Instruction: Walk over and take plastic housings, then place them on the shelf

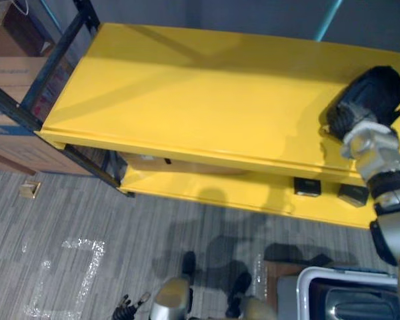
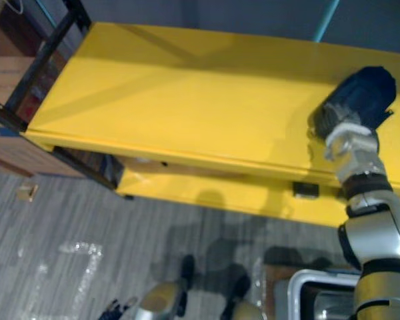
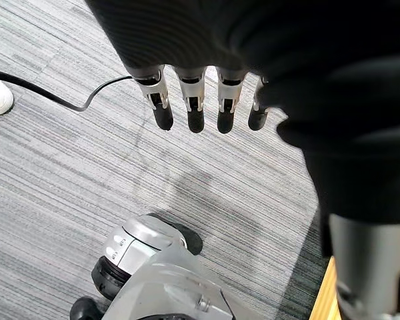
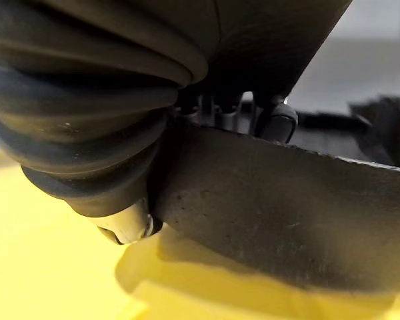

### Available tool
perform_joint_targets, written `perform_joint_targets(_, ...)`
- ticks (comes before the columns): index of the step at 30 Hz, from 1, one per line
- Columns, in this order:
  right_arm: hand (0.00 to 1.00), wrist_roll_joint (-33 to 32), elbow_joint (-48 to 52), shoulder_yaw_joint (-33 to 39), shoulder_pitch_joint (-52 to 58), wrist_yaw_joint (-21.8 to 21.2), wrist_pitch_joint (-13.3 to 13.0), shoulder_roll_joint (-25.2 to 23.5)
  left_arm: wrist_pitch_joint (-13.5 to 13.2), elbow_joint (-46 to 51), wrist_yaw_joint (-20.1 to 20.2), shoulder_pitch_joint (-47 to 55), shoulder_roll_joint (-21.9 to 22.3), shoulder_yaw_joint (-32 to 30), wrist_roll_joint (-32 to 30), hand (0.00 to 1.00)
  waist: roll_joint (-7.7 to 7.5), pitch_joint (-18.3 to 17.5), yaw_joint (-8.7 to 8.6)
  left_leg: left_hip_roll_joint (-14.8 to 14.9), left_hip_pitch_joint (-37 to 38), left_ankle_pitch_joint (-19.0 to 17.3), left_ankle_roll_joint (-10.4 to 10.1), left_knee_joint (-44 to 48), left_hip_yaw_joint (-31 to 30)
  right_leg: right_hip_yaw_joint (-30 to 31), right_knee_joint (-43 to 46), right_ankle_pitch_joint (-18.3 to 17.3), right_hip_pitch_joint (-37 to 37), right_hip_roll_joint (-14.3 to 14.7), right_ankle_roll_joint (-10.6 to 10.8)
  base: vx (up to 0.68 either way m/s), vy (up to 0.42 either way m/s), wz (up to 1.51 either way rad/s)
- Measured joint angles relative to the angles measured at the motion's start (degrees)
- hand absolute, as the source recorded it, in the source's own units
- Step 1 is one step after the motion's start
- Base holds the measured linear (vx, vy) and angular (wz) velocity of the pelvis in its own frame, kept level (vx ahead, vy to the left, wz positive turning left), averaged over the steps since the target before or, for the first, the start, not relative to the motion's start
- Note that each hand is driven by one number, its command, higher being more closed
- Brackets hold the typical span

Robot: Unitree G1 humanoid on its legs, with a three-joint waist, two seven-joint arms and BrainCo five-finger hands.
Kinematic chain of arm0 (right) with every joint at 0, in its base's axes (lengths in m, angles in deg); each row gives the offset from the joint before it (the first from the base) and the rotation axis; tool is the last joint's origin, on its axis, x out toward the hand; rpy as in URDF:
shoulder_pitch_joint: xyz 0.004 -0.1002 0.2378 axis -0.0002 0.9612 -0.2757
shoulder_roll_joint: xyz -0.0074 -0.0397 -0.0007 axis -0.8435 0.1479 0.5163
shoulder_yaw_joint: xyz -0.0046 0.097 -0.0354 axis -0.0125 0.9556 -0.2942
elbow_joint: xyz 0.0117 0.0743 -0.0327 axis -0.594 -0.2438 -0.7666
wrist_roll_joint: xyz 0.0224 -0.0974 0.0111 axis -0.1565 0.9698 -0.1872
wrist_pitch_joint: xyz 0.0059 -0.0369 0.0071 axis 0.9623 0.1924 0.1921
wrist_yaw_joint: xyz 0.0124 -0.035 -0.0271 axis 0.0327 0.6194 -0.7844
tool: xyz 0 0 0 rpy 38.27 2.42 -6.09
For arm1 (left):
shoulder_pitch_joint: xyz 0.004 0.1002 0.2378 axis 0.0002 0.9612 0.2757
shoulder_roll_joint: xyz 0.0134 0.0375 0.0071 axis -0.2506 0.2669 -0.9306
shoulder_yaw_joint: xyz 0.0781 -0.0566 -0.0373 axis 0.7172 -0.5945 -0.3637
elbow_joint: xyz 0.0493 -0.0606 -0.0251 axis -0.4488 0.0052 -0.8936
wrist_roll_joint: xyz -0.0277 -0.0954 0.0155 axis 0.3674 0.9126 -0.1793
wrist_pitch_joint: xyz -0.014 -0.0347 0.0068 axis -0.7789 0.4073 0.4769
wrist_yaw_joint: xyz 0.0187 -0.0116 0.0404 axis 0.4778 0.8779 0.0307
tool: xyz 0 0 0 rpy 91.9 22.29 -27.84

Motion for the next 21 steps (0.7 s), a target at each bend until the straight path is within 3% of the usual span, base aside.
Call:
perform_joint_targets(8, 1.00, 7.3, 2.2, -5.1, -1.3, 5.8, -8.9, 4.1, 0.0, 0.1, 0.2, 0.0, -0.1, -0.3, -0.1, 0.00, -0.39, -0.1, 0.70, 0.1, -0.2, 0.0, -0.1, 0.0, -0.2, -0.3, -0.3, 0.1, 0.1, 0.2, -0.1, 0.00, -0.005, 0.02)
perform_joint_targets(12, 1.00, 9.7, 2.9, -6.2, -1.3, 10.0, -11.5, 5.3, -0.2, 0.1, 0.5, 0.0, -0.5, -0.9, -0.1, 0.00, -1.04, 0.0, 0.92, 0.3, -0.3, 0.0, -0.1, 0.0, -0.1, -0.3, -0.4, 0.1, 0.0, 0.3, -0.2, 0.00, 0.000, 0.00)
perform_joint_targets(15, 1.00, 11.1, 3.5, -6.2, -1.3, 12.7, -12.0, 5.5, -1.1, 0.0, 0.7, 0.0, -0.6, -2.4, -0.1, 0.00, -1.85, 0.4, 1.00, 0.4, -0.4, 0.0, -0.1, -0.2, -0.1, -0.3, -0.4, 0.2, -0.1, 0.5, -0.3, 0.00, 0.000, 0.00)
perform_joint_targets(21, 1.00, 11.3, 5.7, -6.2, -0.8, 12.9, -12.0, 7.1, -1.7, 0.0, 0.6, 0.0, -1.0, -2.4, -0.1, 0.00, -2.42, 0.3, 1.28, 0.4, -1.4, 0.1, -0.1, 0.0, -0.1, -0.2, -0.4, 0.2, -1.2, 0.5, -0.4, 0.00, 0.000, 0.00)
